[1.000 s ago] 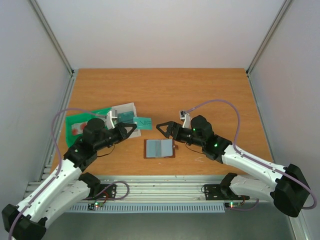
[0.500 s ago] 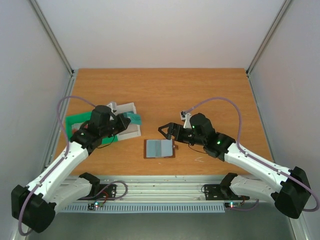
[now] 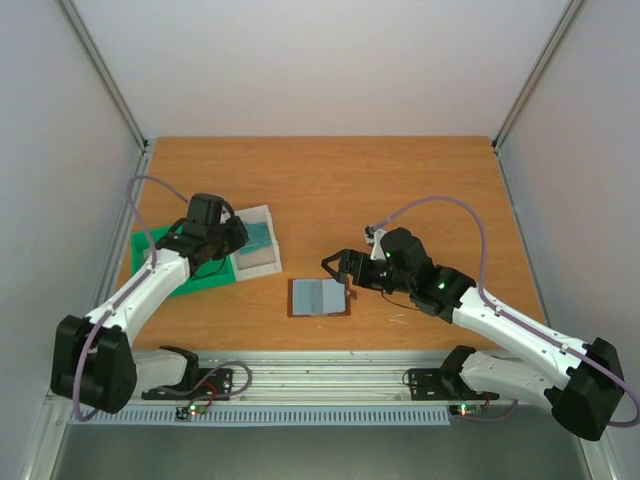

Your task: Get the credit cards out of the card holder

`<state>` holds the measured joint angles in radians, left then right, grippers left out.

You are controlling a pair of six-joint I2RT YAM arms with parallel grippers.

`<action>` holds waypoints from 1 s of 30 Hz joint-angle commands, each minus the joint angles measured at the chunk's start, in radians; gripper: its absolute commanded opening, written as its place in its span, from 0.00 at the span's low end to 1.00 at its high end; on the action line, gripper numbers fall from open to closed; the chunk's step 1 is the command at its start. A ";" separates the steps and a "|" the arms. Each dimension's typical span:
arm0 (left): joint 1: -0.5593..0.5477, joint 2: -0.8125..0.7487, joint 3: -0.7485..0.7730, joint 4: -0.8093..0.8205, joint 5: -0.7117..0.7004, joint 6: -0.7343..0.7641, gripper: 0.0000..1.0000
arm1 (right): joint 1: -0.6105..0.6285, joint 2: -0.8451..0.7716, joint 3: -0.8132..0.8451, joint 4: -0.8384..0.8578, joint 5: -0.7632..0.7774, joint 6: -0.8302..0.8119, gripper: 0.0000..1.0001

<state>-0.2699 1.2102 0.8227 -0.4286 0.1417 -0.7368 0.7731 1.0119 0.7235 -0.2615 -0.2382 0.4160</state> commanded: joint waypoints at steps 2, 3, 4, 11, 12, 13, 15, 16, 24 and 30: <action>0.022 0.091 0.050 0.100 -0.030 0.038 0.01 | -0.005 -0.032 0.045 -0.041 0.021 -0.034 0.98; 0.023 0.111 0.057 0.106 -0.031 0.041 0.00 | -0.005 -0.034 0.044 -0.042 0.020 -0.036 0.98; 0.023 0.128 0.065 0.111 -0.033 0.044 0.00 | -0.005 -0.035 0.045 -0.042 0.014 -0.038 0.98; 0.032 0.200 0.098 0.144 -0.032 0.053 0.00 | -0.005 -0.035 0.055 -0.051 -0.003 -0.052 0.99; 0.034 0.207 0.100 0.147 -0.031 0.052 0.00 | -0.005 -0.034 0.056 -0.053 -0.002 -0.054 0.98; 0.035 0.216 0.103 0.151 -0.028 0.050 0.00 | -0.005 -0.033 0.060 -0.055 0.000 -0.055 0.99; 0.038 0.229 0.106 0.158 -0.020 0.048 0.00 | -0.005 -0.032 0.066 -0.060 0.002 -0.059 0.99; 0.038 0.233 0.107 0.158 -0.019 0.048 0.00 | -0.006 -0.032 0.069 -0.065 0.002 -0.061 0.98; 0.039 0.262 0.104 0.179 -0.024 0.053 0.00 | -0.005 -0.032 0.068 -0.079 0.006 -0.061 0.98; 0.038 0.280 0.100 0.183 -0.038 0.058 0.00 | -0.005 -0.035 0.074 -0.088 0.013 -0.064 0.98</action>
<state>-0.2356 1.4750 0.9016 -0.3016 0.1253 -0.6983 0.7731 0.9905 0.7677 -0.3355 -0.2356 0.3717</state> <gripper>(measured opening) 0.013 0.985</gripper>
